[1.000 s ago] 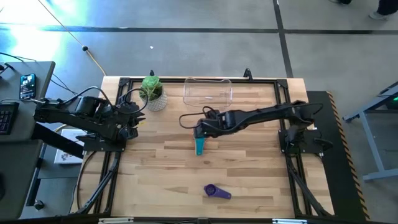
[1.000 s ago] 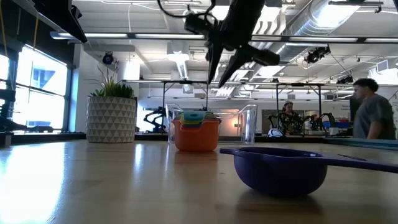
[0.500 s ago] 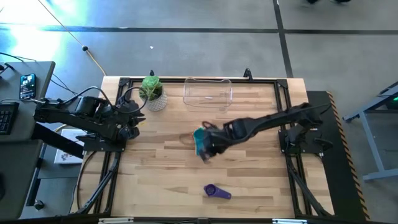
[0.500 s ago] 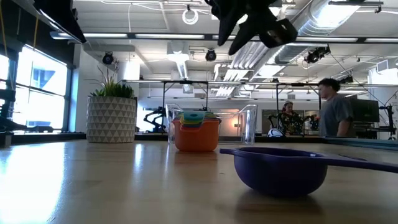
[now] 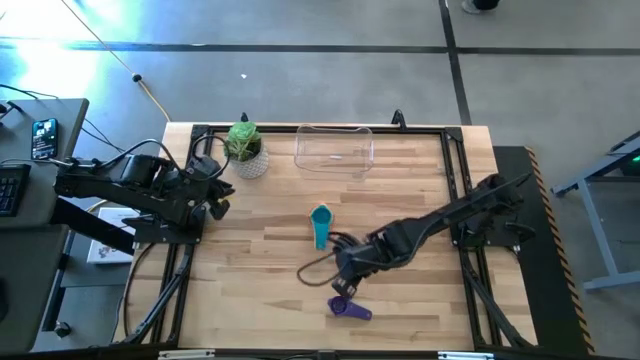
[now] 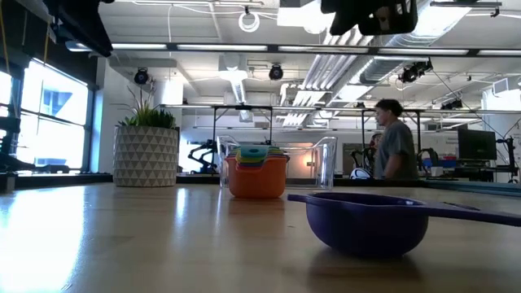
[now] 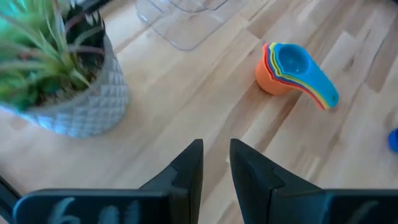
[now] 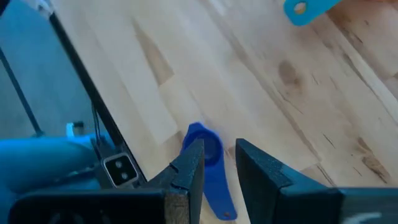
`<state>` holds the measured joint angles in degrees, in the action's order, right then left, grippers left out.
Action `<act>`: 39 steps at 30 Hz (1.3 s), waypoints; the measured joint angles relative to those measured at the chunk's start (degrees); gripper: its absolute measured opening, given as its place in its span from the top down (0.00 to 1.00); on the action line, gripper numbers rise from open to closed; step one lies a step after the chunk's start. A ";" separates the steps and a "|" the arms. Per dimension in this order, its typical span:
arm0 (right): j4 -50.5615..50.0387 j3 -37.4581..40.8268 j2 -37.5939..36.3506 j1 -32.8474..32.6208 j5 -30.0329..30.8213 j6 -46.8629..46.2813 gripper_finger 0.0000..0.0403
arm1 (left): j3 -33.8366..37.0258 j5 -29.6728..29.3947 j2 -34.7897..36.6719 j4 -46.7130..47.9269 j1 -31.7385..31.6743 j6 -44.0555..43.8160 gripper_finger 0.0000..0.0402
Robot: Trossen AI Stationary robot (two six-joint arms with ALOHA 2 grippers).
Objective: Nest measuring cups in basket
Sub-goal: Stack the blue measuring cup on top of the blue measuring cup
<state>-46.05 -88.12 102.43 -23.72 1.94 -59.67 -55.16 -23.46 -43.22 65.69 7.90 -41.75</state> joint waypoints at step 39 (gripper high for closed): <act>9.93 0.00 17.63 -5.97 3.38 25.21 0.68 | 0.00 5.37 0.00 0.00 0.00 -15.14 0.83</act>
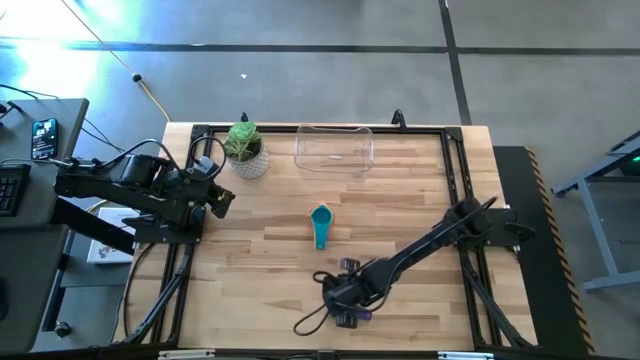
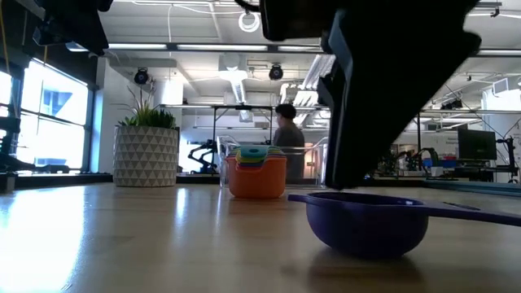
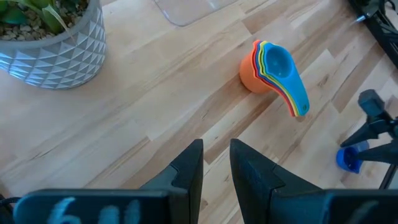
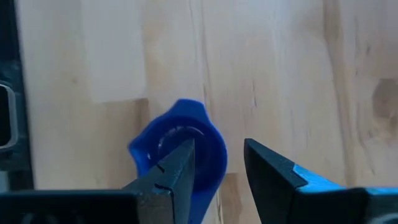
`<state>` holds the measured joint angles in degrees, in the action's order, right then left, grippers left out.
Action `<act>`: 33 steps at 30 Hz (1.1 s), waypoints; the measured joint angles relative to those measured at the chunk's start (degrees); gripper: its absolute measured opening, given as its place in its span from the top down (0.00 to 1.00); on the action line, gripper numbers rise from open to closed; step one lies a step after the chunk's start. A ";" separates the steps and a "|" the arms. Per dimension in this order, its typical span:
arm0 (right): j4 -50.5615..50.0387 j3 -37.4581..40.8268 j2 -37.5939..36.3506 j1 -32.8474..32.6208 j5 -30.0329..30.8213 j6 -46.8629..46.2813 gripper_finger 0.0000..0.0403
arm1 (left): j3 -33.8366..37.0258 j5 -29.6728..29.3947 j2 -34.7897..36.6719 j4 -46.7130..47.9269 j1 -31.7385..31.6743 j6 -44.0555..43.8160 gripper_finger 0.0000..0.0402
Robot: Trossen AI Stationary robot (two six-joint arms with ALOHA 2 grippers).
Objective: Nest measuring cups in basket
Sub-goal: Stack the blue measuring cup on top of the blue measuring cup
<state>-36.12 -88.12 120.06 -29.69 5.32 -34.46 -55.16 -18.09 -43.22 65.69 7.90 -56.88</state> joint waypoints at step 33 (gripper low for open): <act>4.81 0.02 -0.18 3.84 -4.05 -23.66 0.99 | 0.00 -0.09 -0.01 0.07 -0.02 9.96 0.83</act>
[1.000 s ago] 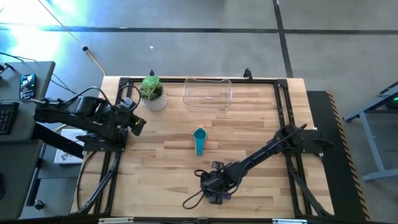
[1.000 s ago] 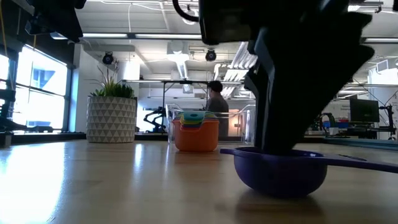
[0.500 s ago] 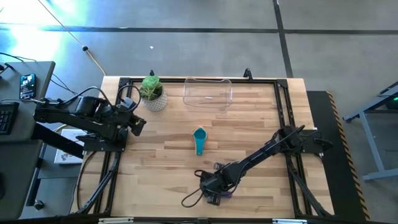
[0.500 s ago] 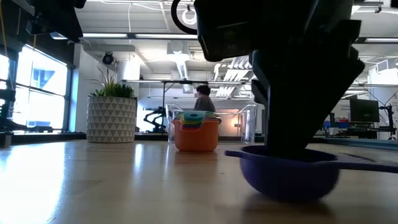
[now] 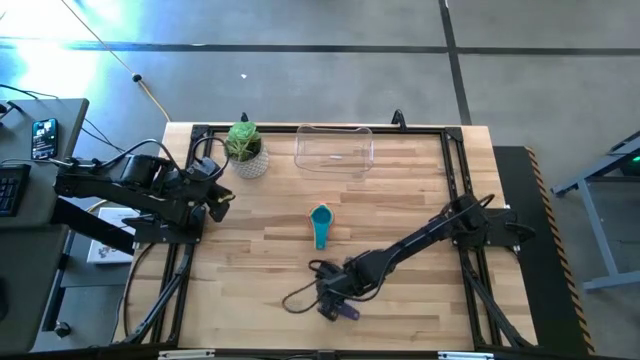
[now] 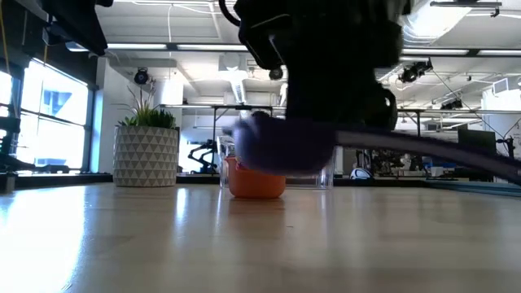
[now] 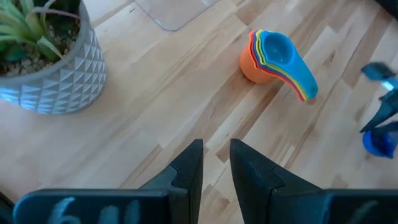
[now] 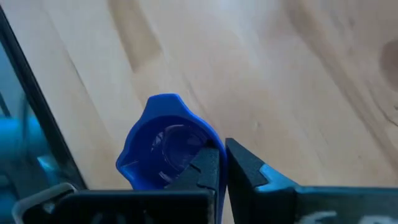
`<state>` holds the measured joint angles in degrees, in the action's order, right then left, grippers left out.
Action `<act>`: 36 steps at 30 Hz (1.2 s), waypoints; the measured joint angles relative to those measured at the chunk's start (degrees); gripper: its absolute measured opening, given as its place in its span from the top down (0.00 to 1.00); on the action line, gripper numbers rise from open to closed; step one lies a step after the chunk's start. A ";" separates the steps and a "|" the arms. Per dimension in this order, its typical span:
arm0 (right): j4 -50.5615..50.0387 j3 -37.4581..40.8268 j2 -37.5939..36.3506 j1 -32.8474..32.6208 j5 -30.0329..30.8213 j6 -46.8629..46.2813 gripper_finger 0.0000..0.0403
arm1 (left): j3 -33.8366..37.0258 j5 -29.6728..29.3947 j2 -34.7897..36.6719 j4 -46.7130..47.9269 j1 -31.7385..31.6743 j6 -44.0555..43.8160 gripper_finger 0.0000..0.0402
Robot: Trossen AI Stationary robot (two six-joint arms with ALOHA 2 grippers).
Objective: Nest measuring cups in basket
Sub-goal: Stack the blue measuring cup on top of the blue measuring cup
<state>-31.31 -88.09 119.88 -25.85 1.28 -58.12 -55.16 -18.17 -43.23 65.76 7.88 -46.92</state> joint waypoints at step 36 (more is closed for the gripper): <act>-12.28 0.00 -7.28 10.87 28.30 -43.31 1.00 | 0.00 0.01 0.00 0.39 0.01 27.98 0.83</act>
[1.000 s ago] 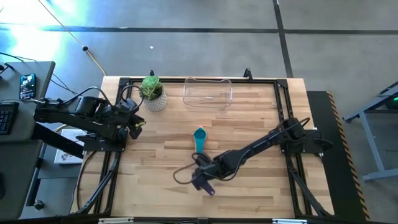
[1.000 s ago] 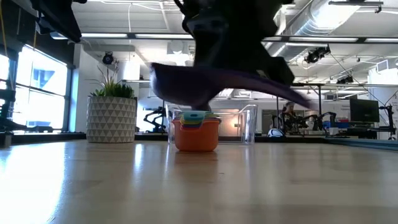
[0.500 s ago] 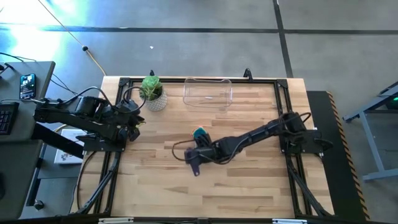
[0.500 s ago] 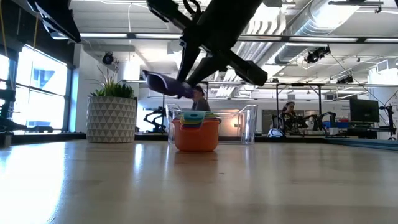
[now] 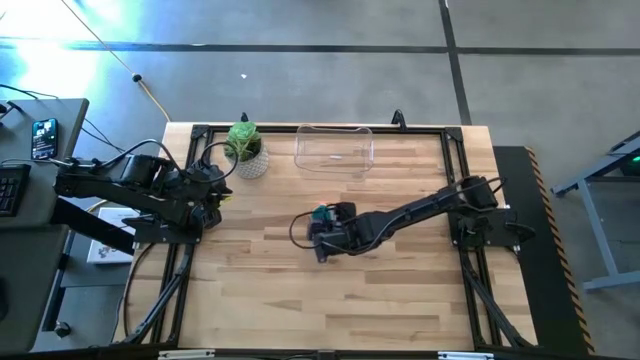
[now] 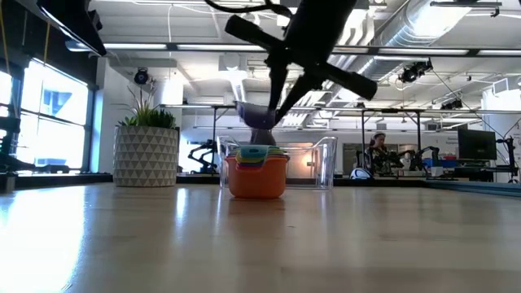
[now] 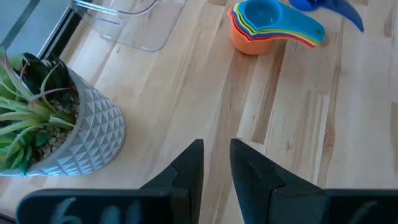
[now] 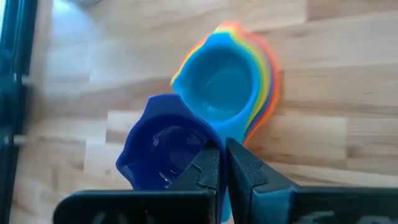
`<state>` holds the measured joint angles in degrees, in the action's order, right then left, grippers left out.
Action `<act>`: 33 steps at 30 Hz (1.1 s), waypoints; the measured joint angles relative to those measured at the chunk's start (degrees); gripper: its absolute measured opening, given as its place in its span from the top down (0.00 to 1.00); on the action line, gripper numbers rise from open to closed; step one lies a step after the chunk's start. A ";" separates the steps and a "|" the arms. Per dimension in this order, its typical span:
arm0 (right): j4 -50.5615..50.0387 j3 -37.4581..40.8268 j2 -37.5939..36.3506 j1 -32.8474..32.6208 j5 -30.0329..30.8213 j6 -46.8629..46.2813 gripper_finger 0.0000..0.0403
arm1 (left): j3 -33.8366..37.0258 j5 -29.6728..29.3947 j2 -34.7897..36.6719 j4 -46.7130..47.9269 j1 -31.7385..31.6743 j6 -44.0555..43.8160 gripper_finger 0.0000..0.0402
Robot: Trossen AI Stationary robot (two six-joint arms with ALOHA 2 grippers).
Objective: Nest measuring cups in basket
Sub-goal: Stack the blue measuring cup on top of the blue measuring cup
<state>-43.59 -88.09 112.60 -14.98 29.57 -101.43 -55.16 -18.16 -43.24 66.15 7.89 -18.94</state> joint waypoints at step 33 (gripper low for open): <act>-0.24 -0.04 0.98 7.99 -9.24 0.89 1.00 | 0.00 -0.06 0.01 -0.02 0.01 -0.40 0.83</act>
<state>-43.83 -88.14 113.57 -7.00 20.33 -100.55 -55.16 -18.22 -43.22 66.13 7.90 -19.34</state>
